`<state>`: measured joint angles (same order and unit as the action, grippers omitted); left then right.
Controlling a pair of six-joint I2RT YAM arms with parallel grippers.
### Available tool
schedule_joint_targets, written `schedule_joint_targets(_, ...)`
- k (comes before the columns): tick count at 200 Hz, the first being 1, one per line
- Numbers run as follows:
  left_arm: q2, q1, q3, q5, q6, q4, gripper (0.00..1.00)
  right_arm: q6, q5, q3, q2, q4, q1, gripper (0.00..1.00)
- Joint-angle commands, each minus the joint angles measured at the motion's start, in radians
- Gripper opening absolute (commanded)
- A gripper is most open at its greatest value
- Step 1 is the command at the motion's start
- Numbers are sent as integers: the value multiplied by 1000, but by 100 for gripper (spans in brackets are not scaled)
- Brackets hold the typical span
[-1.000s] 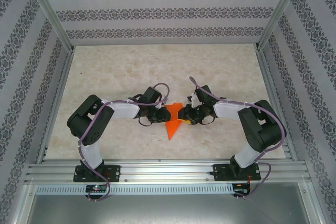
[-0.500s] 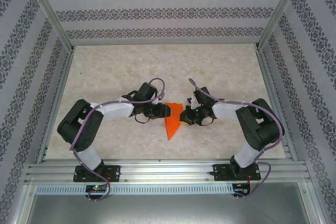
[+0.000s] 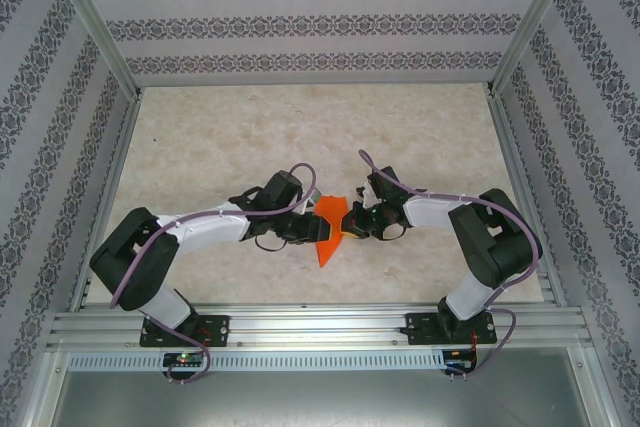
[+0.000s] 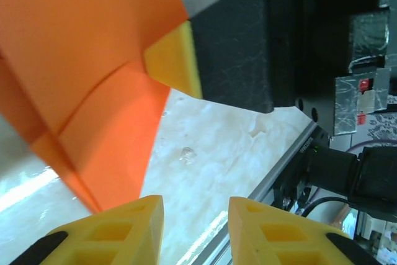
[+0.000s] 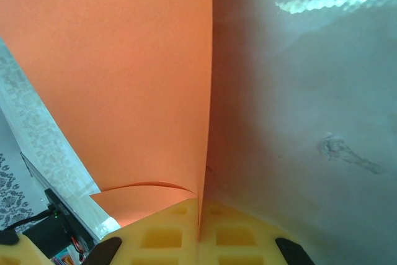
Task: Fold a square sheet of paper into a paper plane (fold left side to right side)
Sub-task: Fold the wing for the fifth time at the center of the table.
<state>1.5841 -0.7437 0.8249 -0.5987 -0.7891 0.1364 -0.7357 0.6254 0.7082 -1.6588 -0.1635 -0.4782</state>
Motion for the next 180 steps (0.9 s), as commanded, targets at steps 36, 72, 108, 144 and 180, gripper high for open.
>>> schedule_joint_targets(36, 108, -16, 29, 23, -33, -55, 30, -2, -16, 1, 11, 17, -13, 5)
schedule_joint_targets(72, 158, -13, 31, 82, -30, -22, 26, 3, -20, -2, 28, 11, -13, 6)
schedule_joint_targets(108, 192, -8, 23, 118, -33, -5, 23, 12, -28, -3, 53, -5, -14, 7)
schedule_joint_targets(144, 187, -1, -1, 125, -38, -18, 22, 12, -33, -2, 51, -10, -14, 6)
schedule_joint_targets(180, 157, 3, -10, 117, -33, -25, 24, 13, -37, 6, 47, -12, -13, 6)
